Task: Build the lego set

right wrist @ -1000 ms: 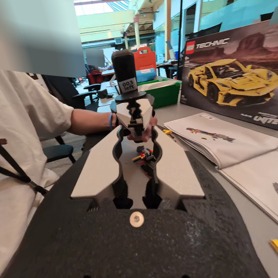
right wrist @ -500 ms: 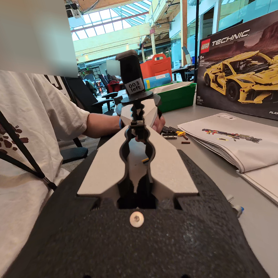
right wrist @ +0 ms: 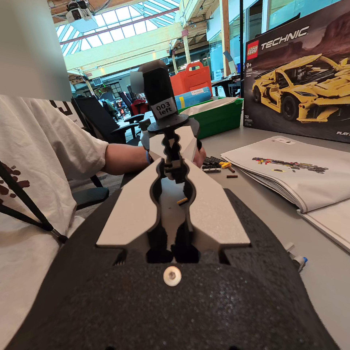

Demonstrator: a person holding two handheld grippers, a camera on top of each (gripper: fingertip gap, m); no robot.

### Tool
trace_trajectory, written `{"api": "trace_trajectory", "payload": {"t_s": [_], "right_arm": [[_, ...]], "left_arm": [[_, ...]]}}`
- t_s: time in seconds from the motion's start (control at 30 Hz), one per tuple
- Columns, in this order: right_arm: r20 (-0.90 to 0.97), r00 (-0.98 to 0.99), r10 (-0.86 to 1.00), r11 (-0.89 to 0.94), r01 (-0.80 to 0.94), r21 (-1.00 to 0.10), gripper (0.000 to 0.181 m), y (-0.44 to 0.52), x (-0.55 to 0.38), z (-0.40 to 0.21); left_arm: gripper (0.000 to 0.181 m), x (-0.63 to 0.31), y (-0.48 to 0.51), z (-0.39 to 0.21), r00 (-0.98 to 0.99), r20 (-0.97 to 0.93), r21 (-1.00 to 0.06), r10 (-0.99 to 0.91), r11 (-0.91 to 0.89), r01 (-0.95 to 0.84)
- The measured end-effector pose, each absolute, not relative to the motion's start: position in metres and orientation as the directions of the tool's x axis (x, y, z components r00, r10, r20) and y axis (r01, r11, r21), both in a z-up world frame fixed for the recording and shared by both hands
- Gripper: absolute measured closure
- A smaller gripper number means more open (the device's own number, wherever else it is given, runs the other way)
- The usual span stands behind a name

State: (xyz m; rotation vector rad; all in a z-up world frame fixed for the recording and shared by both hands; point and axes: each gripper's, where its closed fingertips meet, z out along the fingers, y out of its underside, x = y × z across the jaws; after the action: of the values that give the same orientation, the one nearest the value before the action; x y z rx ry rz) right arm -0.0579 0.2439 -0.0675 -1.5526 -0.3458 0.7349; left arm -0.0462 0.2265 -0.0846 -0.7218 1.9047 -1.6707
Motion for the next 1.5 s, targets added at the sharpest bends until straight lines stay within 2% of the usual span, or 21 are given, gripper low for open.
{"api": "trace_trajectory", "payload": {"t_s": [0.03,0.2,0.23,0.3,0.33,0.47,0.6,0.77,0.97,1.0,1.07,1.17,1.27,1.37,1.47,1.5], "right_arm": [[-0.236,0.747,0.622,-0.135,-0.195,-0.972,0.165,0.243,-0.058,-0.069],[-0.258,0.769,0.585,-0.157,-0.205,-0.966,0.165,0.249,-0.053,-0.072],[-0.270,0.779,0.566,-0.147,-0.226,-0.963,0.164,0.252,-0.050,-0.069],[-0.264,0.800,0.538,-0.112,-0.243,-0.964,0.147,0.256,-0.042,-0.063],[-0.265,0.812,0.520,-0.097,-0.253,-0.963,0.146,0.257,-0.037,-0.061],[-0.333,0.802,0.496,-0.164,-0.290,-0.943,0.151,0.269,-0.036,-0.073],[-0.348,0.785,0.512,-0.120,-0.335,-0.934,0.163,0.279,-0.048,-0.064],[-0.357,0.763,0.538,-0.086,-0.372,-0.924,0.167,0.275,-0.048,-0.055],[-0.377,0.736,0.562,-0.109,-0.386,-0.916,0.162,0.275,-0.045,-0.057],[-0.375,0.727,0.575,-0.105,-0.390,-0.915,0.172,0.273,-0.045,-0.055],[-0.384,0.705,0.597,-0.127,-0.389,-0.912,0.175,0.271,-0.047,-0.054],[-0.365,0.697,0.618,-0.174,-0.331,-0.927,0.175,0.270,-0.045,-0.059],[-0.307,0.728,0.613,-0.270,-0.173,-0.947,0.175,0.273,-0.030,-0.072],[-0.254,0.828,0.499,-0.338,-0.083,-0.937,0.174,0.288,0.021,-0.079],[-0.146,0.982,0.119,-0.482,-0.071,-0.873,0.174,0.306,0.112,-0.119],[-0.134,0.991,0.000,-0.515,-0.115,-0.849,0.174,0.304,0.134,-0.134]], "left_arm": [[0.173,-0.046,0.226,-0.086,-0.733,-0.028,-0.992,-0.680,0.112,-0.065],[0.173,-0.040,0.232,-0.089,-0.702,-0.028,-0.989,-0.711,0.122,-0.084],[0.173,-0.037,0.236,-0.086,-0.690,0.005,-0.992,-0.724,0.085,-0.096],[0.174,-0.029,0.250,-0.078,-0.640,0.077,-0.994,-0.764,-0.011,-0.107],[0.174,-0.025,0.258,-0.074,-0.617,0.116,-0.992,-0.778,-0.066,-0.103],[0.174,-0.022,0.275,-0.052,-0.612,0.305,-0.939,-0.729,-0.338,-0.065],[0.175,-0.024,0.274,-0.042,-0.647,0.423,-0.869,-0.634,-0.487,-0.090],[0.175,-0.029,0.269,-0.039,-0.672,0.400,-0.880,-0.624,-0.467,-0.090],[0.175,-0.033,0.261,-0.039,-0.700,0.383,-0.886,-0.603,-0.453,-0.094],[0.174,-0.033,0.260,-0.040,-0.700,0.378,-0.890,-0.606,-0.447,-0.093],[0.175,-0.033,0.259,-0.041,-0.703,0.370,-0.894,-0.607,-0.438,-0.093],[0.174,-0.032,0.258,-0.046,-0.690,0.346,-0.914,-0.636,-0.393,-0.096],[0.173,-0.024,0.265,-0.061,-0.628,0.310,-0.946,-0.714,-0.300,-0.125],[0.165,-0.014,0.282,-0.083,-0.535,0.201,-0.978,-0.821,-0.132,-0.163],[0.163,-0.003,0.309,-0.101,-0.391,0.056,-0.981,-0.919,0.023,-0.194],[0.165,0.000,0.320,-0.107,-0.334,0.023,-0.974,-0.942,0.053,-0.218]]}}
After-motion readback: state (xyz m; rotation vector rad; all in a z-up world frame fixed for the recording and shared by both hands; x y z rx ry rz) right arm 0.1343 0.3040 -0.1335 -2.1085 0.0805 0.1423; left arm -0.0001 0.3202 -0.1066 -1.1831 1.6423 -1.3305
